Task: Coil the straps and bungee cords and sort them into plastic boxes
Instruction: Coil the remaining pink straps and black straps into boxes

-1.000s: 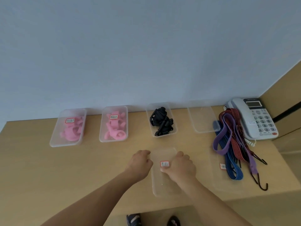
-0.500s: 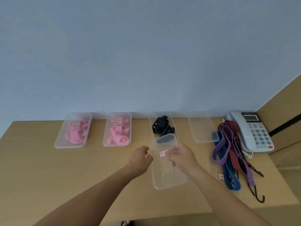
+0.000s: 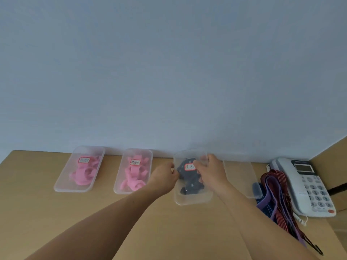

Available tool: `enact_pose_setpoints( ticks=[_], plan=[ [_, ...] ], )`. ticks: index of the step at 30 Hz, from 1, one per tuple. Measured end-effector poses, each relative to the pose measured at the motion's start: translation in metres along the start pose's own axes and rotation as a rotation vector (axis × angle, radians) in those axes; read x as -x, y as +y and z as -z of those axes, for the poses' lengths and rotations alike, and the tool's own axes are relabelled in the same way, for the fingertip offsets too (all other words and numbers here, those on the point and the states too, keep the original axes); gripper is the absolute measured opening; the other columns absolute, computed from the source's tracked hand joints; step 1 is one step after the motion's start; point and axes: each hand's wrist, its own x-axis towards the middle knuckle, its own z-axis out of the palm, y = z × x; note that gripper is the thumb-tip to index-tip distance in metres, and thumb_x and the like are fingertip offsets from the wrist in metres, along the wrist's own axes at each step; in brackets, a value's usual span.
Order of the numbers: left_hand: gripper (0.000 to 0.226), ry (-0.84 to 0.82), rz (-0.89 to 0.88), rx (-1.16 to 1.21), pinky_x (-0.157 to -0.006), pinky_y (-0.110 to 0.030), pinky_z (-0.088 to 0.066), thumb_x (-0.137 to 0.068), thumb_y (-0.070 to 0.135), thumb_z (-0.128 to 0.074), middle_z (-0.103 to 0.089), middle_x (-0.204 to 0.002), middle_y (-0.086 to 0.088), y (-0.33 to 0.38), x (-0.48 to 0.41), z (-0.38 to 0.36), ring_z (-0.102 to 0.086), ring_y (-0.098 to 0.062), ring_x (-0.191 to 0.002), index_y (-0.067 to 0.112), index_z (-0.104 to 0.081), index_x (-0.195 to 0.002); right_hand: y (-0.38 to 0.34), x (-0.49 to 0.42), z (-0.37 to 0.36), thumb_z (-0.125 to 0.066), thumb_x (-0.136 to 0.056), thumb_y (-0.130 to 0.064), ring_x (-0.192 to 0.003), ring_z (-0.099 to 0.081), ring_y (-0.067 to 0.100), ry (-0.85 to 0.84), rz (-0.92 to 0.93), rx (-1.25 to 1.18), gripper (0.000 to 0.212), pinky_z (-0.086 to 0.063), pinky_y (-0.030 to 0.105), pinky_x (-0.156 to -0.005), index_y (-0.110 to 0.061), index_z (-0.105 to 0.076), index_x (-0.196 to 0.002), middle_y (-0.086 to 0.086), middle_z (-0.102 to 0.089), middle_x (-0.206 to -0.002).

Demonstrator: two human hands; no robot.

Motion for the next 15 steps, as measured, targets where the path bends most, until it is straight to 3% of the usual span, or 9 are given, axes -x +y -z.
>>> enact_pose_setpoints(
  ticks=[2, 5, 7, 12, 15],
  plan=[
    [0.027, -0.001, 0.059, -0.008, -0.062, -0.028, -0.044, -0.098, 0.025, -0.046, -0.069, -0.096, -0.009, 0.001, -0.011, -0.005, -0.062, -0.025, -0.082, 0.009, -0.064, -0.109, 0.008, -0.020, -0.003, -0.065, -0.086, -0.041, -0.085, -0.064, 0.017, -0.024, 0.024, 0.091, 0.026, -0.053, 0.036, -0.067, -0.024, -0.053, -0.102, -0.009, -0.061, -0.094],
    [0.032, 0.011, 0.138, -0.024, -0.083, -0.034, -0.054, -0.099, 0.027, -0.045, -0.069, -0.114, -0.006, 0.003, -0.025, -0.013, -0.065, -0.022, -0.098, 0.015, -0.058, -0.126, 0.018, -0.043, -0.006, -0.063, -0.086, -0.044, -0.080, -0.059, 0.012, -0.040, 0.042, 0.162, 0.024, -0.041, 0.027, -0.060, -0.027, -0.051, -0.095, -0.016, -0.058, -0.086],
    [0.032, 0.030, 0.182, -0.041, -0.088, -0.036, -0.055, -0.099, 0.027, -0.045, -0.068, -0.115, -0.005, 0.004, -0.034, -0.018, -0.065, -0.023, -0.101, 0.016, -0.057, -0.126, 0.026, -0.055, -0.007, -0.063, -0.086, -0.043, -0.076, -0.058, 0.013, -0.050, 0.033, 0.191, 0.024, -0.041, 0.028, -0.059, -0.024, -0.051, -0.093, -0.011, -0.060, -0.084],
    [0.022, 0.094, 0.229, -0.034, -0.072, -0.031, -0.049, -0.097, 0.026, -0.046, -0.067, -0.093, 0.001, 0.001, -0.042, -0.033, -0.060, -0.016, -0.082, 0.019, -0.059, -0.113, 0.039, -0.066, -0.010, -0.062, -0.084, -0.051, -0.079, -0.062, 0.022, -0.045, 0.043, 0.307, 0.033, -0.050, 0.034, -0.067, -0.023, -0.051, -0.096, -0.008, -0.063, -0.082],
    [0.010, 0.096, 0.251, 0.048, -0.066, -0.031, -0.054, -0.098, 0.024, -0.046, -0.067, -0.082, 0.004, -0.001, -0.042, -0.039, -0.064, -0.013, -0.075, 0.024, -0.056, -0.100, 0.044, -0.069, -0.005, -0.060, -0.081, -0.059, -0.078, -0.061, 0.020, -0.026, 0.029, 0.387, 0.037, -0.044, 0.031, -0.062, -0.026, -0.050, -0.096, -0.011, -0.062, -0.083]
  ],
)
